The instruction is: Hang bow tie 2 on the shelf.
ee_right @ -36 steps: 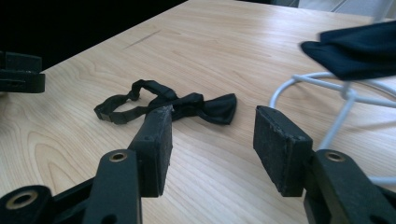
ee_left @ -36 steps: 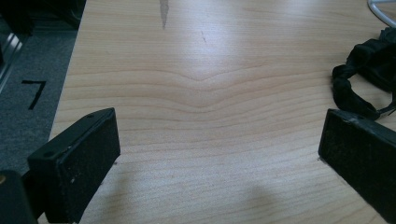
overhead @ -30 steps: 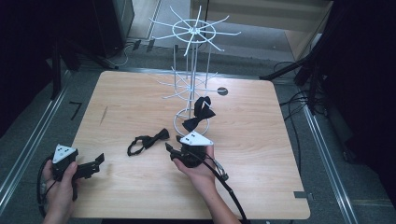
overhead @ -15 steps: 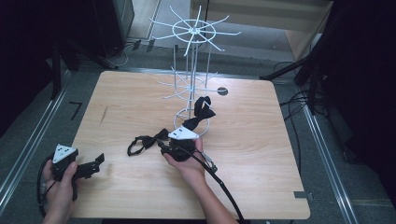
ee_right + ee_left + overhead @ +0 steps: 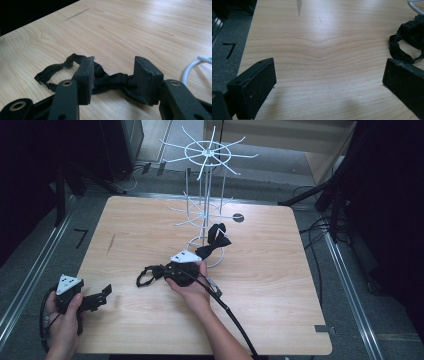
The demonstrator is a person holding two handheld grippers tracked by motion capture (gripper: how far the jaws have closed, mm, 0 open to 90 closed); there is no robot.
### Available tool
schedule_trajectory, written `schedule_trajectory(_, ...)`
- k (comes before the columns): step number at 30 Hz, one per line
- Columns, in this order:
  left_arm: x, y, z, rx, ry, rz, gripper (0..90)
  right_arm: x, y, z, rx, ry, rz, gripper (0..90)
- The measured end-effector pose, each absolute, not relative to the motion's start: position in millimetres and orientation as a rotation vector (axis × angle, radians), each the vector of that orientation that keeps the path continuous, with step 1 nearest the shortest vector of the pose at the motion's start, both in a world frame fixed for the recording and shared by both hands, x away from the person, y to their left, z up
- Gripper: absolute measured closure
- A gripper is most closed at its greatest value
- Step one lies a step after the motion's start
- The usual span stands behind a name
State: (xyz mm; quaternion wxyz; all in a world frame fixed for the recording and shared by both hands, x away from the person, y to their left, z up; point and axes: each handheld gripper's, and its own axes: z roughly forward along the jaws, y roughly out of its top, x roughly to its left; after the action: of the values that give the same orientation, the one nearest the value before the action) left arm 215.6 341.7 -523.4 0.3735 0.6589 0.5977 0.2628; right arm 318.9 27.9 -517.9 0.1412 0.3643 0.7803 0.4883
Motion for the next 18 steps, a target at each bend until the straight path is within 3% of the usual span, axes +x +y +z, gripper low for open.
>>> schedule_trajectory(18,215.6,341.7,-523.4,1.688,1.530,0.674,0.0,327.6,60.2,-531.4,0.988,2.355,1.365,54.3)
